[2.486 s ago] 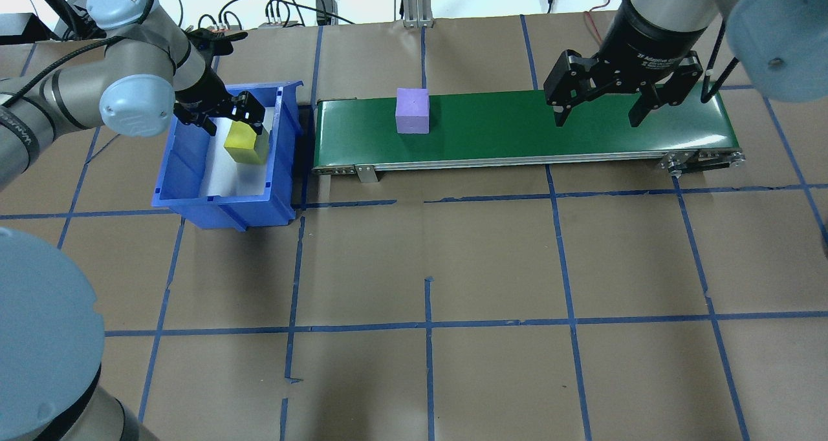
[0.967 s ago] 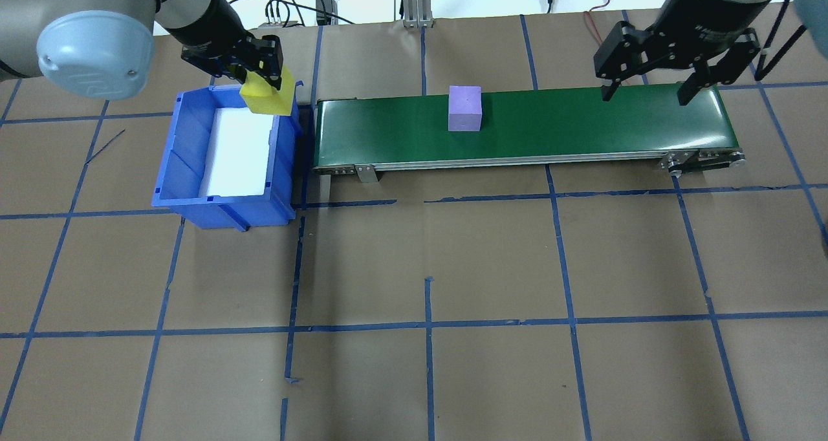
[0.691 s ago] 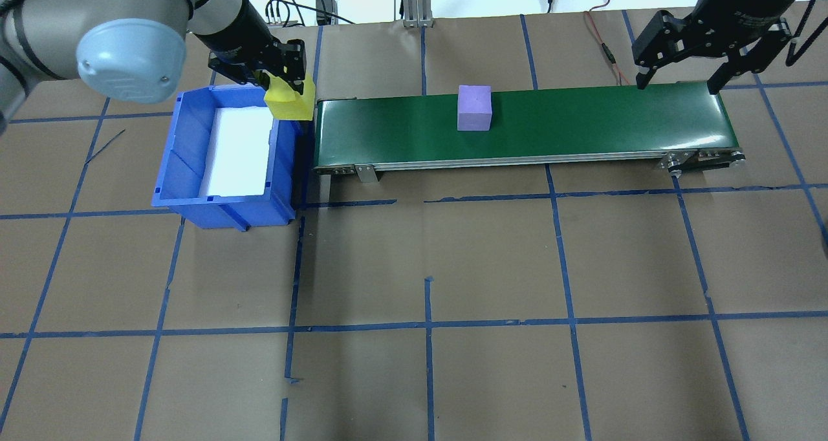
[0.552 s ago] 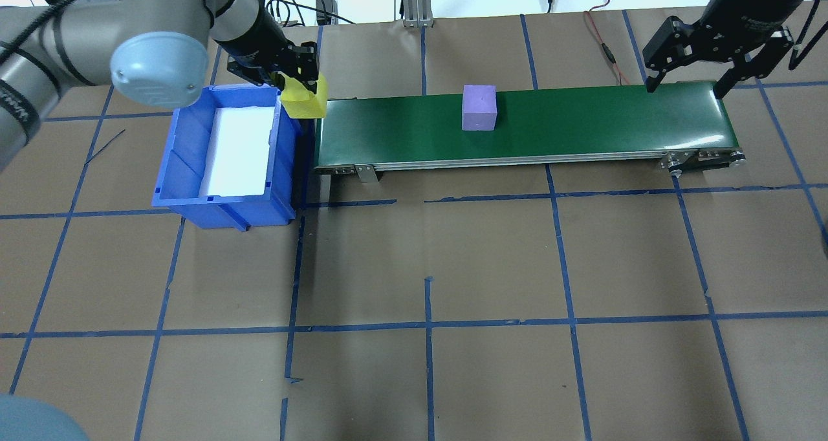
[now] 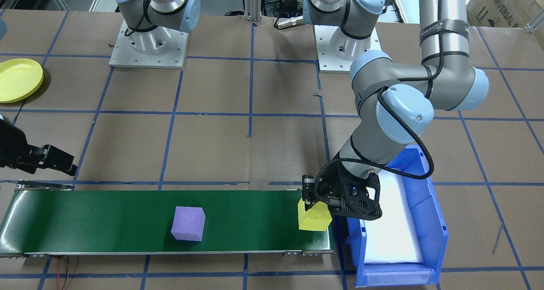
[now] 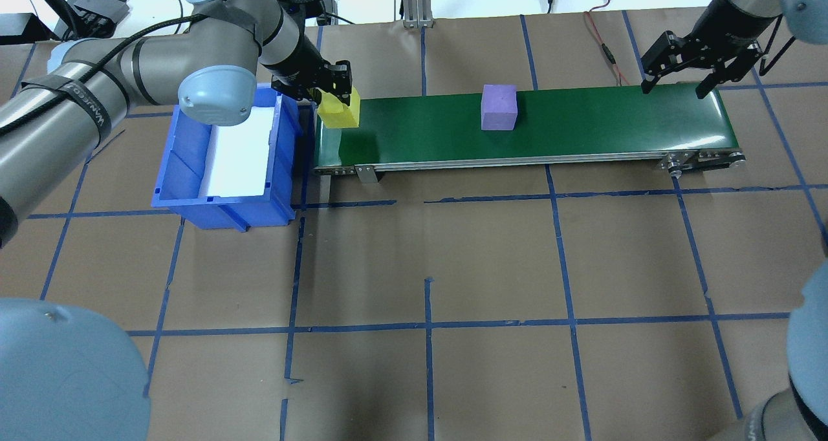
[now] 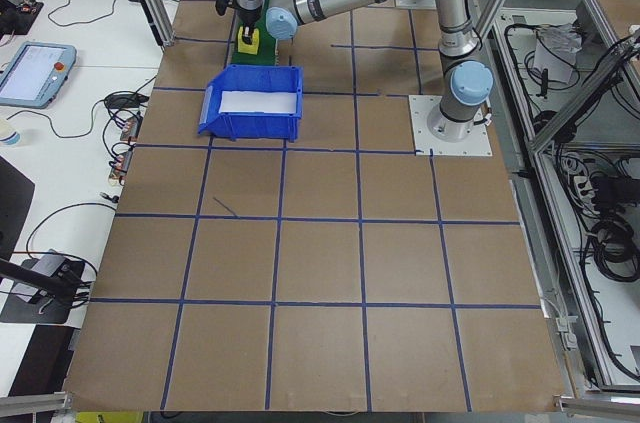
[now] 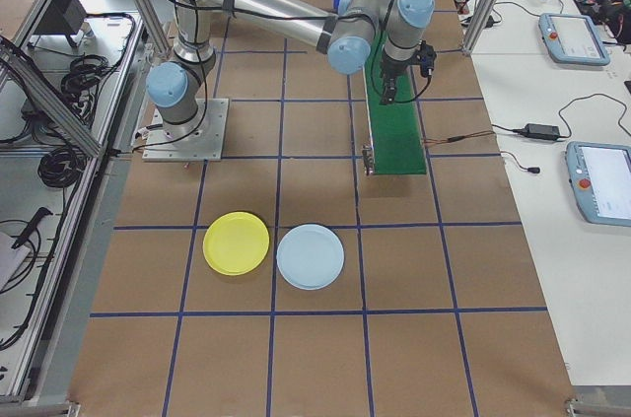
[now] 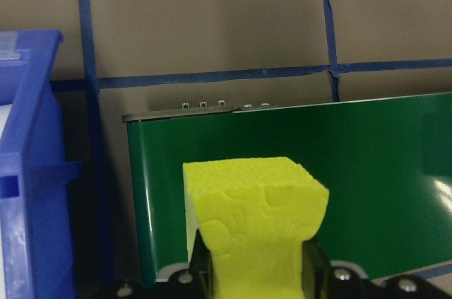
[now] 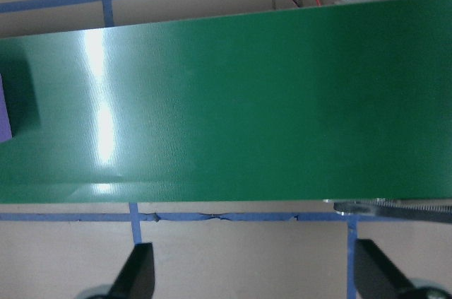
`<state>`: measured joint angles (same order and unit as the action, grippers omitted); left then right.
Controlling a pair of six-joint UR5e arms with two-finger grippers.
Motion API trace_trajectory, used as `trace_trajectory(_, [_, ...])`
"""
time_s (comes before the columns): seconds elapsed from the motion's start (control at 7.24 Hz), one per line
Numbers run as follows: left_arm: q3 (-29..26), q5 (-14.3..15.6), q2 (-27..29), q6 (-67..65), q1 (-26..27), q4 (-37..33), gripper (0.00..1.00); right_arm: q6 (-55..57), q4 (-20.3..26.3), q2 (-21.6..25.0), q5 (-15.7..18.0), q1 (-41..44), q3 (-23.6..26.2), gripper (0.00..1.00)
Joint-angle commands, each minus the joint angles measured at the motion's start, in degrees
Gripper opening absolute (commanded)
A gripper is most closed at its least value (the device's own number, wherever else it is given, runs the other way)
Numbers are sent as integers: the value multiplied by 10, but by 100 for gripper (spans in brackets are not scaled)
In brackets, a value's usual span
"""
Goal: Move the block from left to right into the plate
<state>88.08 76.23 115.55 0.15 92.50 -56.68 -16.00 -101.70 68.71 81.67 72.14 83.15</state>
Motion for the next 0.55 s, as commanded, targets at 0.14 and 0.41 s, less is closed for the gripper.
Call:
trace_trajectory(0.14, [2, 6, -7, -45, 0, -2, 100, -14, -54, -53, -41, -17, -4, 100])
trace_trajectory(0.41, [-10, 42, -52, -38, 0, -67, 100, -11, -91, -72, -134, -38, 4, 100])
